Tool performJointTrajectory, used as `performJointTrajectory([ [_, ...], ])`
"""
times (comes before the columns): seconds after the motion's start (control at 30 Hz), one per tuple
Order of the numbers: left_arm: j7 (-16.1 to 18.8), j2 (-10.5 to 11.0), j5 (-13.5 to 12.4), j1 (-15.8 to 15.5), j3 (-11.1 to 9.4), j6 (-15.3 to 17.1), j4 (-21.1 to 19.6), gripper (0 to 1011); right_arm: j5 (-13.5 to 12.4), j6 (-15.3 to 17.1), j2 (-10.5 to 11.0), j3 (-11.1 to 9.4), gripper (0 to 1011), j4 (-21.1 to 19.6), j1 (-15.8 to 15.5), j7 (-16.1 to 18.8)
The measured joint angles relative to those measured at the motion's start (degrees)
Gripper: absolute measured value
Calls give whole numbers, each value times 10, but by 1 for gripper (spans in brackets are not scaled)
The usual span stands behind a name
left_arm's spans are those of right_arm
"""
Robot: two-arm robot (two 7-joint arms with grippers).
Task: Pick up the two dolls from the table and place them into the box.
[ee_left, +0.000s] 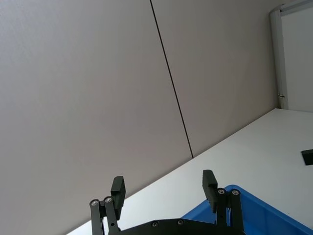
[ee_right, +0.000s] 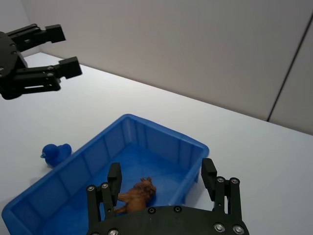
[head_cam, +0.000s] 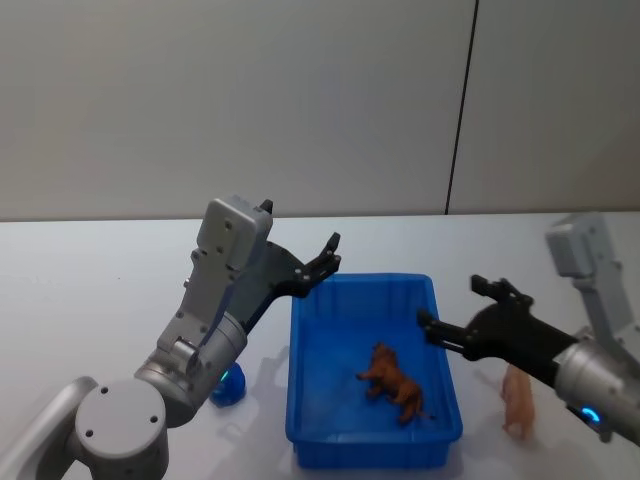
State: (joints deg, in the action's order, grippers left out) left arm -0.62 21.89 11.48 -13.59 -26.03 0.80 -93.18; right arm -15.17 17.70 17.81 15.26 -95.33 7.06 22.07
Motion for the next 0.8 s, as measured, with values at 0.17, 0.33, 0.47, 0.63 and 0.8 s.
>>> performJointTrajectory([
  [0.17, 0, 0, 0, 0, 0, 0, 0, 1001, -23, 0, 21, -12, 1001, -23, -30, -24],
  [0.33, 0, 0, 0, 0, 0, 0, 0, 1001, -40, 0, 39, -21, 1001, -41, -55, -44],
  [0.47, 0, 0, 0, 0, 0, 0, 0, 1001, -54, 2, 52, -28, 1001, -54, -76, -60],
  [0.63, 0, 0, 0, 0, 0, 0, 0, 1001, -68, 5, 68, -36, 1001, -68, -100, -78],
  [0.8, 0, 0, 0, 0, 0, 0, 0, 1001, -78, 13, 79, -41, 1001, -77, -119, -90],
])
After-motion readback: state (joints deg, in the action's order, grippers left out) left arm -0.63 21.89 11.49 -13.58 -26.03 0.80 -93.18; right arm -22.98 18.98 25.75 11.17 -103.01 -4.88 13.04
